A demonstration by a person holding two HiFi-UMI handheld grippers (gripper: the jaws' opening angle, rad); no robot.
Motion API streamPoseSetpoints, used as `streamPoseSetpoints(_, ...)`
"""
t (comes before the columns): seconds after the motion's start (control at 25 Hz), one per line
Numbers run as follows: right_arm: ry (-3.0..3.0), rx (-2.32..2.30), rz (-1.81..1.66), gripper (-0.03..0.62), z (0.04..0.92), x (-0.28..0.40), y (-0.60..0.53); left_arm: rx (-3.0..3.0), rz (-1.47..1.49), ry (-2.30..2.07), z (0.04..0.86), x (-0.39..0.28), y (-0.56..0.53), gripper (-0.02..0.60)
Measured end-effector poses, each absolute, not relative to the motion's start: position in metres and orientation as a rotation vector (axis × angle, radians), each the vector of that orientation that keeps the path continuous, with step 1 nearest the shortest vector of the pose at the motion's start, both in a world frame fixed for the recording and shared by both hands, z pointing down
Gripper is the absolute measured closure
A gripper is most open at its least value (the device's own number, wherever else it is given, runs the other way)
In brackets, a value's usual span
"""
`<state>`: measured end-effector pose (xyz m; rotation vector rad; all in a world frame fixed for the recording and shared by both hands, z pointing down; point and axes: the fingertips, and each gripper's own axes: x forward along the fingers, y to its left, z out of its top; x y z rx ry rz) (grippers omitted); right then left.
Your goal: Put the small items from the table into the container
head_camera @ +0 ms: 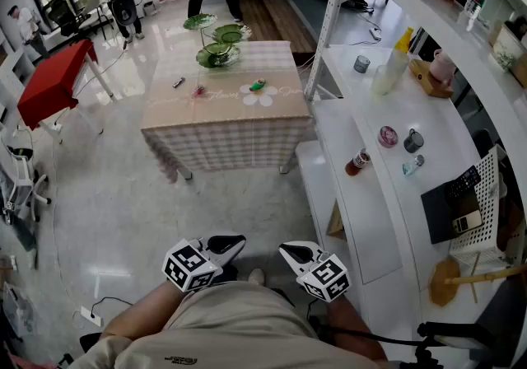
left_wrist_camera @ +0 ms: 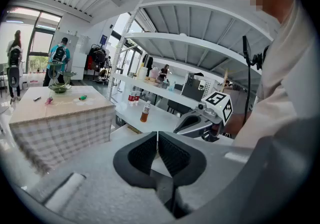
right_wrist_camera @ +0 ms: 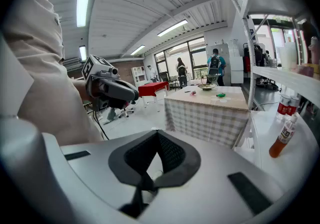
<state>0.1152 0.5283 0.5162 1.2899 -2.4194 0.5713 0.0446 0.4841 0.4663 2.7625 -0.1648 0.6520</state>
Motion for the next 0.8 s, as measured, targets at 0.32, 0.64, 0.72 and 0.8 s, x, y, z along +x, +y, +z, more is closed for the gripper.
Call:
streamPoseSetpoints(0.32,-2.4,1.339,0.565,0.58,0.512,0.118,0.518,2.794,0.673,-0.128,0.464,0.044,0.477,0.565)
streamPoseSetpoints(0.64,-2.397,1.277,0.591,0.579,0.526,0.109,0.486,2.774,0.646,-0.199,0.467,0.028,0.443,0.565)
streamPoseSetpoints(0.72,-2.389,1.293,0.585,0.579,0.527,0.109,0.471,2.757,0.638,-0.18,0.471,0.024,0.432,0.565)
streamPoseSetpoints(0.8,-2.383,1.307,0.581,0.579,0.527,0.109,0.452,2.751,0.633,-0.142,0.475,0.024,0.418,0.565)
